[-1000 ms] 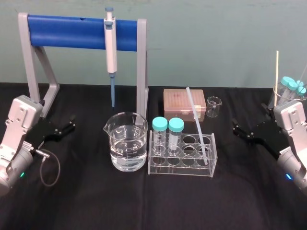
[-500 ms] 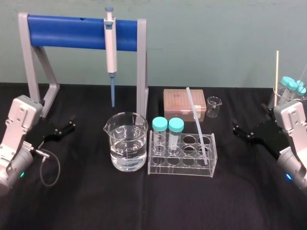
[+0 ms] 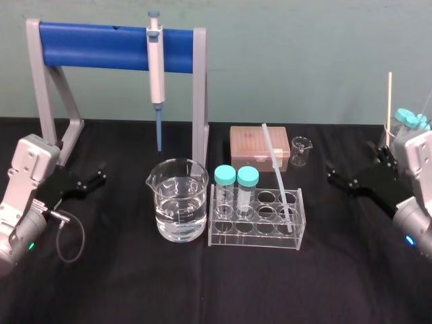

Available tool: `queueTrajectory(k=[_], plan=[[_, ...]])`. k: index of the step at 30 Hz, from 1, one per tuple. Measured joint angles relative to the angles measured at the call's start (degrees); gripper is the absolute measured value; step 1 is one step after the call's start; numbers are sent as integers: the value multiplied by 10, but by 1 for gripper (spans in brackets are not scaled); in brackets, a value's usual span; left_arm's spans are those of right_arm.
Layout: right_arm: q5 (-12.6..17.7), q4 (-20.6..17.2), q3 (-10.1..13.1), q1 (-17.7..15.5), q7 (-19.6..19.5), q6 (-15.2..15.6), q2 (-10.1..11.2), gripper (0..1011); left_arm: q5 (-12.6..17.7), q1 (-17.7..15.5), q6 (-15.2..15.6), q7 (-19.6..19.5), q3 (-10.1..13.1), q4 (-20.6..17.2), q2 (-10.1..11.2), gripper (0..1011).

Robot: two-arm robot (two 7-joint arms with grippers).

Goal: Pick up the stirring rod with one hand, then place it down.

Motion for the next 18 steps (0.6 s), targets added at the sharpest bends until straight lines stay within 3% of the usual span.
queueTrajectory(k=[4,9,18], plan=[[34,-14,8,6,38,25,0,1003,0,0,0,0,0,0,0,1001],[95,-46,18,21,121,81,-1,1003,0,0,0,0,0,0,0,1000],[126,-56,16,42,180,124,-19,1003,0,0,0,0,0,0,0,1000]])
